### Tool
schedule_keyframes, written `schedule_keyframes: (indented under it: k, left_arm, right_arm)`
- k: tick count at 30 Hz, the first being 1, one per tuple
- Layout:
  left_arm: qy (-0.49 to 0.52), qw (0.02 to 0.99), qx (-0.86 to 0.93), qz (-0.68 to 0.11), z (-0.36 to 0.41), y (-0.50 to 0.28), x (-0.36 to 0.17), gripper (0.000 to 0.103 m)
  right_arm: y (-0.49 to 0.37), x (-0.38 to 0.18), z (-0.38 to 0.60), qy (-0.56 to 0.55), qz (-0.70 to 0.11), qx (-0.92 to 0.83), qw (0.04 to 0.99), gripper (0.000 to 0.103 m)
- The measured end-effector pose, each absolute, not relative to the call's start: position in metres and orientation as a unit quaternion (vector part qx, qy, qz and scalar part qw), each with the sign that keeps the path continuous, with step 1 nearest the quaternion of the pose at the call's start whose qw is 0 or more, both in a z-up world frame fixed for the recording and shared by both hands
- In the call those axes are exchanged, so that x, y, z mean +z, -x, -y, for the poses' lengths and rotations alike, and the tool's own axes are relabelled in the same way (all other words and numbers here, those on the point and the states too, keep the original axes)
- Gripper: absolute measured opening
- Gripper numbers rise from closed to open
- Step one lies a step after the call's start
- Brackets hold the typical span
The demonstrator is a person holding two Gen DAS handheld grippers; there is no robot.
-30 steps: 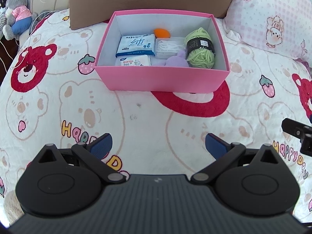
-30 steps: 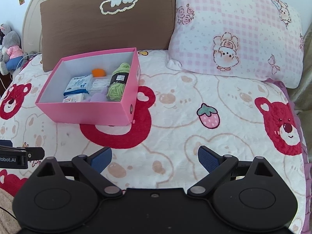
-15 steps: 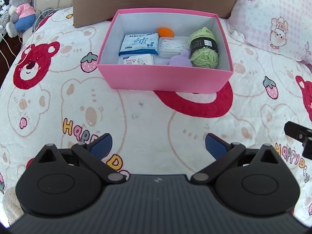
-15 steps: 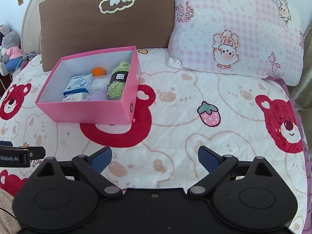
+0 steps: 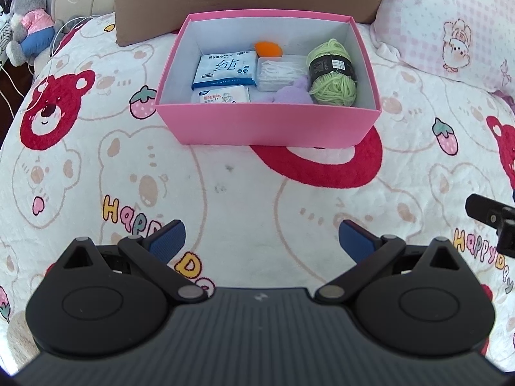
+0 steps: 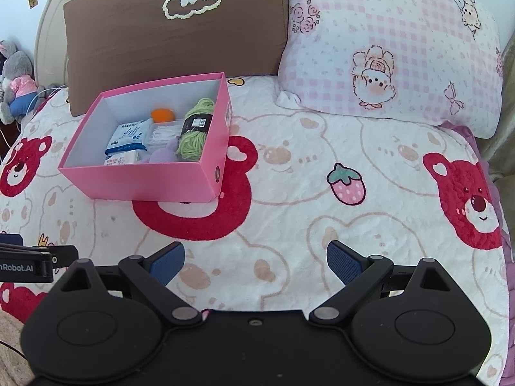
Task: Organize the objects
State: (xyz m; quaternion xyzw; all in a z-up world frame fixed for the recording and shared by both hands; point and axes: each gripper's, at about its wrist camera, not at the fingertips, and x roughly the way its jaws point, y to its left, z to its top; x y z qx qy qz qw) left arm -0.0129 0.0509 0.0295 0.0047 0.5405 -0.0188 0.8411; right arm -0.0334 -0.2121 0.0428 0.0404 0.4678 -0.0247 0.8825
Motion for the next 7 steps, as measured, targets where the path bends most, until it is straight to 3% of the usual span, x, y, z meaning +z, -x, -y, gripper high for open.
schedule_keyframes:
  k: [7]
  left_arm:
    - [-0.002,0.840,-0.020,-0.542,-0.0517,0.0128,0.0291,0.103]
  right_arm:
    - [0.0327,0.0426,0.2129,-0.040,-0.469,-0.025,0.882,0.097]
